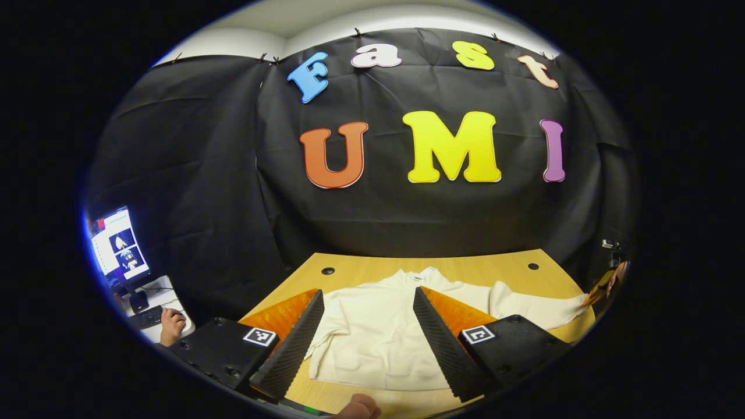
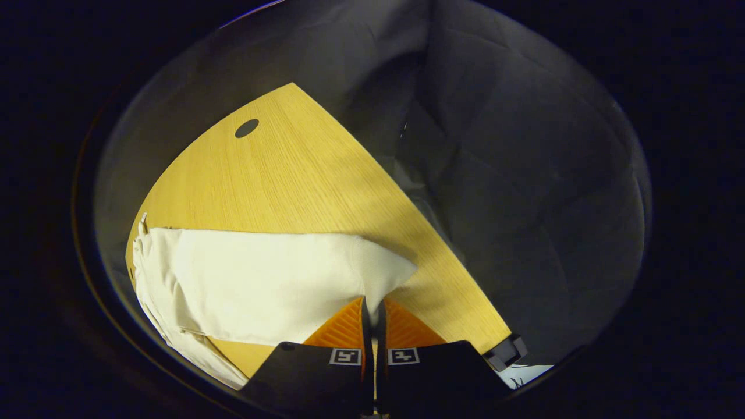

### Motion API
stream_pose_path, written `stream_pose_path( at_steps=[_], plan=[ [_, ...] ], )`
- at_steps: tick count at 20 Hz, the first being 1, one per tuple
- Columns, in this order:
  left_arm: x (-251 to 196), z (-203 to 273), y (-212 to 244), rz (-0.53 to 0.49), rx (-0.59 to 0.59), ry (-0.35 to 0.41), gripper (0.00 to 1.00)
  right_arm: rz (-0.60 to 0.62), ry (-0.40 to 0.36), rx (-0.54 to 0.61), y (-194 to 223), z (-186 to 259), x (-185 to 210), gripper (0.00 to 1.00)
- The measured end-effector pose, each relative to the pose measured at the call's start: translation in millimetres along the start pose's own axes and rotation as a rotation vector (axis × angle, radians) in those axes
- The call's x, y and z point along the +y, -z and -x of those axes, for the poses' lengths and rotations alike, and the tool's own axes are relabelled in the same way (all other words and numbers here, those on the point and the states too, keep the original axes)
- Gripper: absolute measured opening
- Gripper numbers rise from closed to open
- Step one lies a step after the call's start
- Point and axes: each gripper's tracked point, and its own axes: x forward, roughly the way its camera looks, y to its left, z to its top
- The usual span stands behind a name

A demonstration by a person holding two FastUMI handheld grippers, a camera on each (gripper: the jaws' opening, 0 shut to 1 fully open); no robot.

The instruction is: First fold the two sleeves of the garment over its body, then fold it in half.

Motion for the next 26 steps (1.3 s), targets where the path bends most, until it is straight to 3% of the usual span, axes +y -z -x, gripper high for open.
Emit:
stream_pose_path(
  at_steps=[4, 11, 19, 26],
  plan=[
    [9.3, -7.0, -6.6, 0.003, -0.024, 0.027, 0.99, 0.001, 0.012, -0.031, -1.1, 33.9, 12.6, 0.02],
    [28.5, -15.2, -5.0, 0.019, -0.06, 0.083, 0.99, 0.136, -0.069, -0.162, -10.7, 123.4, 84.3, 0.02],
    [47.0, -24.2, -6.5, 0.028, -0.09, 0.145, 0.99, 0.376, -0.219, -0.261, 18.8, 200.7, 243.7, 0.02],
    [72.8, -34.4, -8.5, 0.042, -0.112, 0.147, 1.0, 0.61, -0.35, -0.232, 88.7, 228.2, 390.7, 0.01]
  ],
)
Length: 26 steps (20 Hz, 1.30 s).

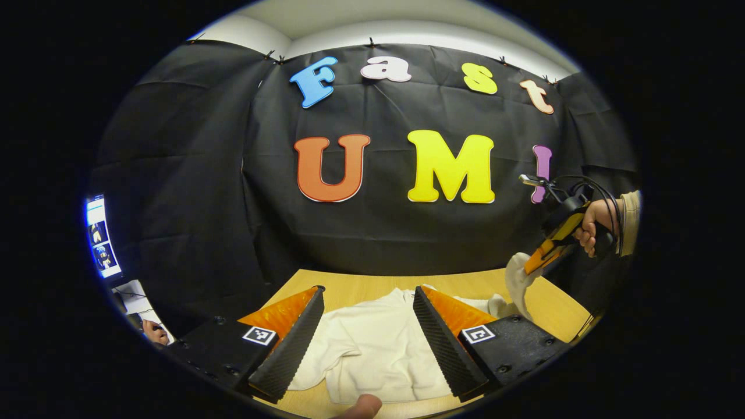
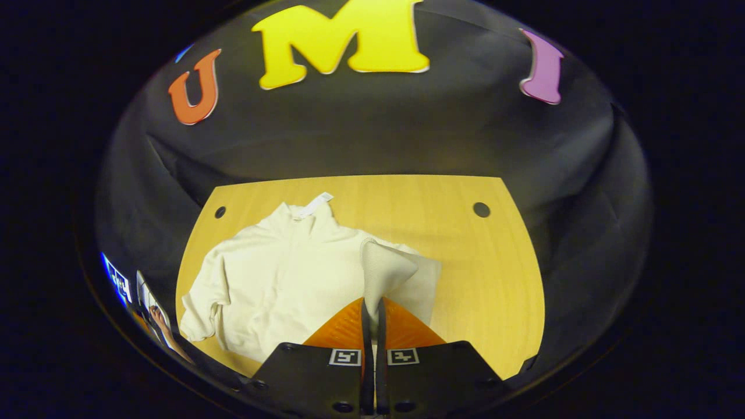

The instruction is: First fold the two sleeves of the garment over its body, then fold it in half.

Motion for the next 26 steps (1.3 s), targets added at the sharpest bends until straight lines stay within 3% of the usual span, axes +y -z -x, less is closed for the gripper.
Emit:
stream_pose_path(
  at_steps=[6, 12, 19, 21, 23, 26],
  plan=[
    [24.1, 1.2, 1.6, -0.04, -0.019, -0.026, 0.99, 0.187, -0.149, 0.025, -2.0, -21.2, 145.9, 0.02],
    [50.7, 5.8, 17.2, -0.013, 0.007, -0.076, 0.99, 0.238, -0.212, 0.083, 17.0, -65.0, 245.0, 0.02],
    [71.3, 14.7, 45.1, -0.035, 0.052, -0.123, 0.99, 0.272, -0.208, 0.145, 54.0, -133.3, 311.6, 0.01],
    [81.3, 24.0, 55.3, -0.021, 0.068, -0.142, 0.99, 0.281, -0.166, 0.142, 61.4, -145.8, 316.4, 0.05],
    [90.4, 25.6, 62.1, -0.001, 0.088, -0.163, 0.99, 0.266, -0.152, 0.144, 63.9, -151.5, 320.9, 0.03],
    [100.5, 27.5, 76.7, 0.021, 0.119, -0.187, 0.99, 0.239, -0.169, 0.135, 66.0, -153.8, 326.2, 0.11]
  ],
)
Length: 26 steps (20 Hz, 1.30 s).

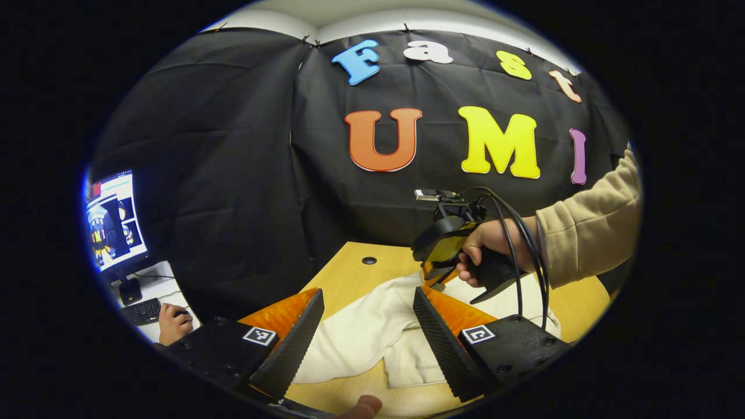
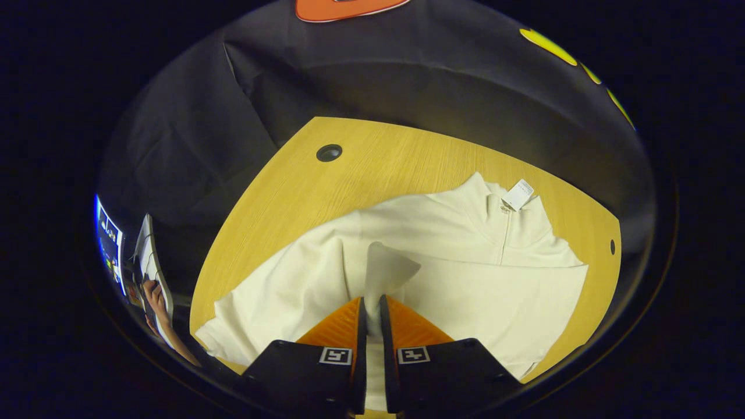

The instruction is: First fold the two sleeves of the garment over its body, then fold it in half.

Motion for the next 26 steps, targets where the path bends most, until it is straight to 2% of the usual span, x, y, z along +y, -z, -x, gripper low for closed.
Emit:
stream_pose_path(
  at_steps=[2, 3, 4, 5, 7, 11, 12, 14, 16, 17, 18, 19, 23, 24, 26],
  plan=[
    [5.3, -0.4, 4.2, -0.004, 0.003, -0.003, 0.99, -0.025, -0.063, 0.003, 1.2, 6.9, 16.1, 0.25],
    [7.1, -0.9, 5.7, -0.01, 0.004, -0.004, 0.99, -0.002, -0.05, 0.002, 3.4, 10.2, 13.5, 0.4],
    [10.4, -3.6, 8.9, -0.015, 0.008, -0.01, 0.99, 0.027, -0.043, -0.009, 3.2, 13.8, 10.0, 0.46],
    [14.4, -4.6, 13.2, -0.017, 0.015, -0.017, 0.99, 0.047, -0.041, -0.021, 4.3, 18.8, 11.5, 0.72],
    [22.3, -5.4, 19.2, -0.019, 0.033, -0.041, 1.0, 0.052, -0.039, -0.046, 3.8, 31.0, 12.5, 0.97],
    [53.6, -13.1, 36.7, -0.025, 0.063, -0.136, 1.0, 0.047, -0.077, -0.074, 8.3, 61.7, 11.4, 0.96],
    [61.2, -14.9, 41.6, -0.025, 0.073, -0.151, 1.0, 0.047, -0.091, -0.074, 13.4, 69.4, 9.8, 0.93],
    [77.3, -19.2, 54.9, 0.011, 0.1, -0.179, 1.0, 0.046, -0.114, -0.076, 25.0, 85.5, 3.0, 0.96],
    [100.7, -23.9, 75.3, 0.047, 0.14, -0.231, 1.0, 0.06, -0.089, -0.082, 35.7, 94.5, -19.0, 0.96],
    [113.0, -24.9, 86.9, 0.058, 0.166, -0.262, 1.0, 0.061, -0.068, -0.086, 41.2, 96.9, -32.1, 0.92],
    [125.2, -26.0, 101.3, 0.067, 0.197, -0.288, 1.0, 0.059, -0.053, -0.088, 48.1, 98.5, -42.8, 0.97],
    [133.9, -25.6, 111.8, 0.075, 0.223, -0.311, 0.99, 0.048, -0.043, -0.086, 54.9, 99.7, -52.6, 0.92],
    [162.8, -23.8, 148.7, 0.104, 0.318, -0.391, 1.0, -0.022, -0.008, -0.019, 91.9, 87.1, -82.2, 0.93],
    [168.3, -22.2, 159.1, 0.126, 0.343, -0.412, 1.0, -0.033, -0.003, -0.008, 99.8, 84.8, -85.5, 0.97],
    [172.3, -20.9, 175.7, 0.186, 0.404, -0.437, 1.0, -0.039, 0.0, 0.018, 116.0, 82.5, -90.4, 0.93]
  ],
)
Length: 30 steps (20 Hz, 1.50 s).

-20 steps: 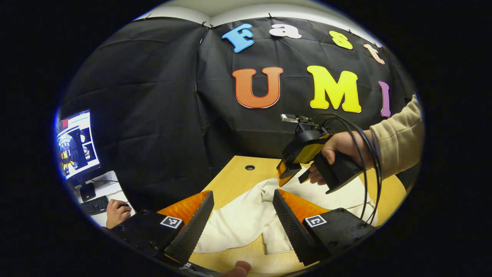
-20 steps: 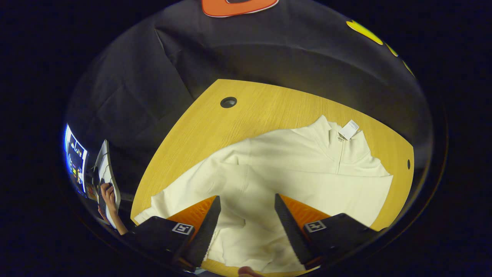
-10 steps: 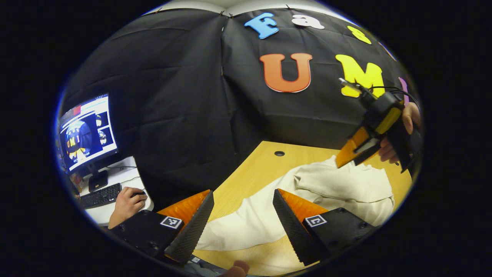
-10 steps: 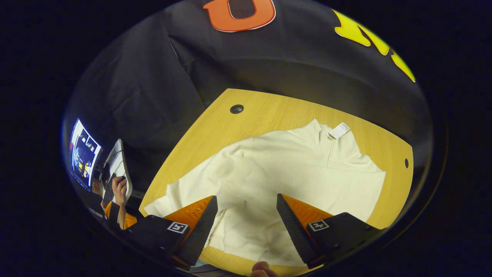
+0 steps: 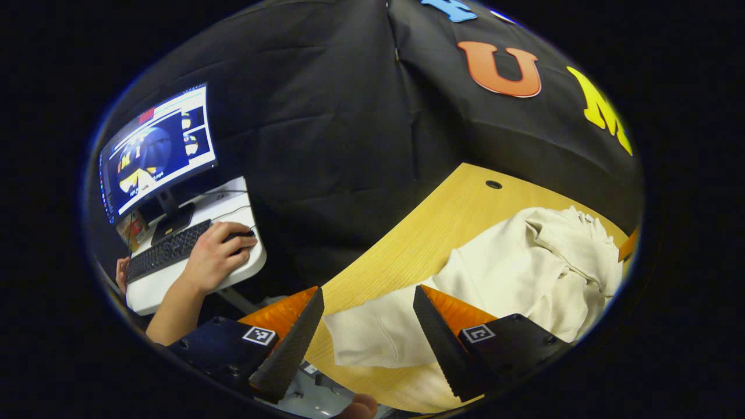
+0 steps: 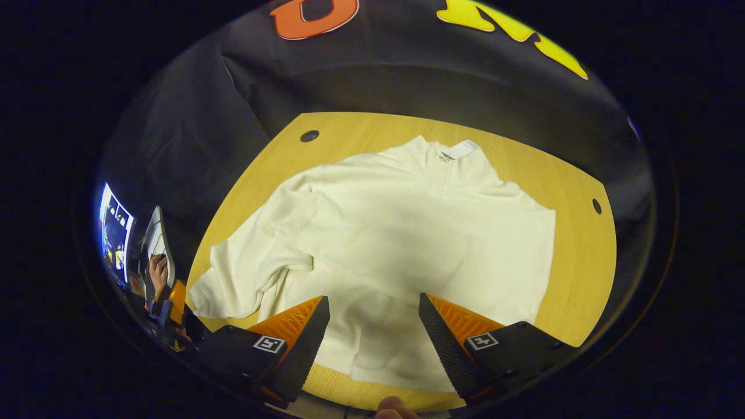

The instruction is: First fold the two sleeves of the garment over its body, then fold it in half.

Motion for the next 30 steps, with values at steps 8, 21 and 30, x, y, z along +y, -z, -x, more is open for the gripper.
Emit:
stream_pose_path(
  at_steps=[8, 21, 30],
  plan=[
    [6.8, -3.9, 47.3, 0.121, 0.29, -0.104, 0.99, 0.022, 0.008, 0.034, 35.1, 12.3, -20.3, 0.96],
    [3.4, -20.6, 68.1, 0.252, 0.628, -0.075, 0.94, -0.105, -0.026, 0.014, 43.2, 49.3, -54.3, 0.96],
    [-8.4, -30.1, 61.1, 0.201, 0.697, 0.018, 0.51, -0.109, -0.039, -0.039, 60.3, 72.1, -74.2, 0.93]
  ],
)
